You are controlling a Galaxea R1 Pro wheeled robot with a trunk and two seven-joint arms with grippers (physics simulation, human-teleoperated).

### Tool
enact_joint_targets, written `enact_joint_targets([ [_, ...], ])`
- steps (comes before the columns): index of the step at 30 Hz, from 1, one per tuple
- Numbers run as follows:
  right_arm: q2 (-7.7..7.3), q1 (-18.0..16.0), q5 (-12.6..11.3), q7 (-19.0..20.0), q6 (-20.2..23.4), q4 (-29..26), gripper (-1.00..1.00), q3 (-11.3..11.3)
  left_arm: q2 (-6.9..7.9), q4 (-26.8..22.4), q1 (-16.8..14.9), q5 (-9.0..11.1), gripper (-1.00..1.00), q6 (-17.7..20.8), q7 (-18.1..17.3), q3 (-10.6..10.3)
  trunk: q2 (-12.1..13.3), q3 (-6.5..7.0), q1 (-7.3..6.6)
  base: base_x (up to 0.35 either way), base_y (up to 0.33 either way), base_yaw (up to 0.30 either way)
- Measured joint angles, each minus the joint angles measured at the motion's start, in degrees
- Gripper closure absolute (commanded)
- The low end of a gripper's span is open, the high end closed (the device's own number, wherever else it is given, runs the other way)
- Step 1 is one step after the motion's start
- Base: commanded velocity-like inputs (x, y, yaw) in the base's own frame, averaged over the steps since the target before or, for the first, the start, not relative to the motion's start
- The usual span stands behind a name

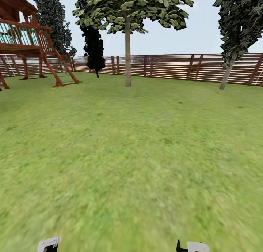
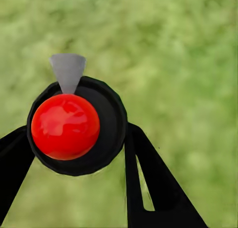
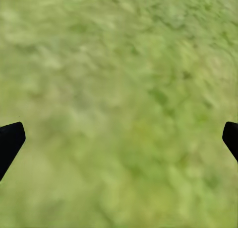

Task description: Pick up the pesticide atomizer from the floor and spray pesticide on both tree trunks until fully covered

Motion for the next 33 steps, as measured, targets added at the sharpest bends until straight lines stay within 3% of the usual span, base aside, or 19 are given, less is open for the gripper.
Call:
enact_joint_targets([
  [33, 0.00, 0.0, 0.0, 0.0, 0.0, 0.0, -1.00, 0.0, 0.01, 0.0, 0.0, 0.0, 1.00, 0.0, 0.0, 0.0, 0.0, 0.00, 0.00, 0.338, 0.000, 0.000],
])
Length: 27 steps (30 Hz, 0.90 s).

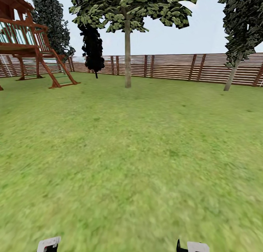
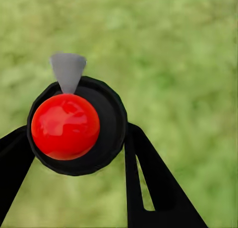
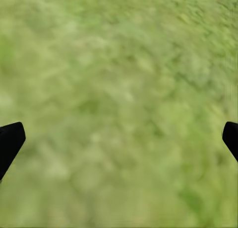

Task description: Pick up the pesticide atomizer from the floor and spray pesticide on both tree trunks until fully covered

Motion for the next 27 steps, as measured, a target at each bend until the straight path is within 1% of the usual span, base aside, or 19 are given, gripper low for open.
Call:
enact_joint_targets([
  [27, 0.00, 0.0, 0.0, 0.0, 0.0, 0.0, -1.00, 0.0, -0.04, 0.0, 0.0, 0.0, 1.00, 0.0, 0.0, 0.0, 0.0, 0.00, 0.00, 0.338, 0.000, 0.000],
])
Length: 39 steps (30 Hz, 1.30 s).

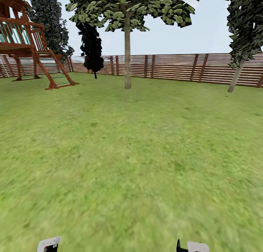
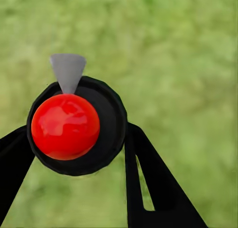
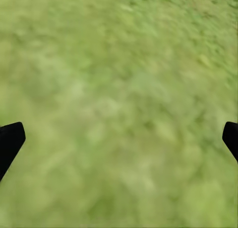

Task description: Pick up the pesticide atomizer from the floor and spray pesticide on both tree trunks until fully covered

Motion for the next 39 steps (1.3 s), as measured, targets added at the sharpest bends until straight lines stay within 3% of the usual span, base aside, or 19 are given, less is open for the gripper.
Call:
enact_joint_targets([
  [39, 0.01, 0.0, 0.0, 0.0, 0.0, 0.0, -1.00, 0.0, -0.04, 0.0, 0.0, 0.0, 1.00, 0.0, 0.0, 0.0, 0.0, 0.00, 0.00, 0.338, 0.000, 0.000],
])
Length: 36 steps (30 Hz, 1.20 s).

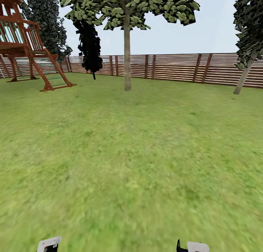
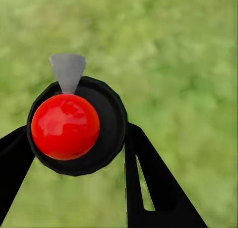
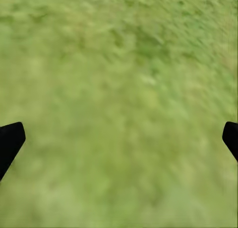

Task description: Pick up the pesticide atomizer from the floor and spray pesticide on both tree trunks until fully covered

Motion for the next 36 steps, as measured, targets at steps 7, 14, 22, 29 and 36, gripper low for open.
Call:
enact_joint_targets([
  [7, -0.01, 0.0, 0.0, 0.0, 0.0, 0.0, -1.00, 0.0, 0.00, 0.0, 0.0, 0.0, 1.00, 0.0, 0.0, 0.0, 0.0, 0.00, 0.00, 0.338, 0.000, 0.000],
  [14, -0.01, 0.0, 0.0, 0.0, 0.0, 0.0, -1.00, 0.0, 0.00, 0.0, 0.0, 0.0, 1.00, 0.0, 0.0, 0.0, 0.0, 0.00, 0.00, 0.338, 0.000, 0.000],
  [22, -0.01, 0.0, 0.0, 0.0, 0.0, 0.0, -1.00, 0.0, 0.00, 0.0, 0.0, 0.0, 1.00, 0.0, 0.0, 0.0, 0.0, 0.00, 0.00, 0.338, 0.000, 0.000],
  [29, -0.01, 0.0, 0.0, 0.0, 0.0, 0.0, -1.00, 0.0, 0.00, 0.0, 0.0, 0.0, 1.00, 0.0, 0.0, 0.0, 0.0, 0.00, 0.00, 0.338, 0.000, 0.000],
  [36, -0.01, 0.0, 0.0, 0.0, 0.0, 0.0, -1.00, 0.0, 0.00, 0.0, 0.0, 0.0, 1.00, 0.0, 0.0, 0.0, 0.0, 0.00, 0.00, 0.338, 0.000, 0.000],
])
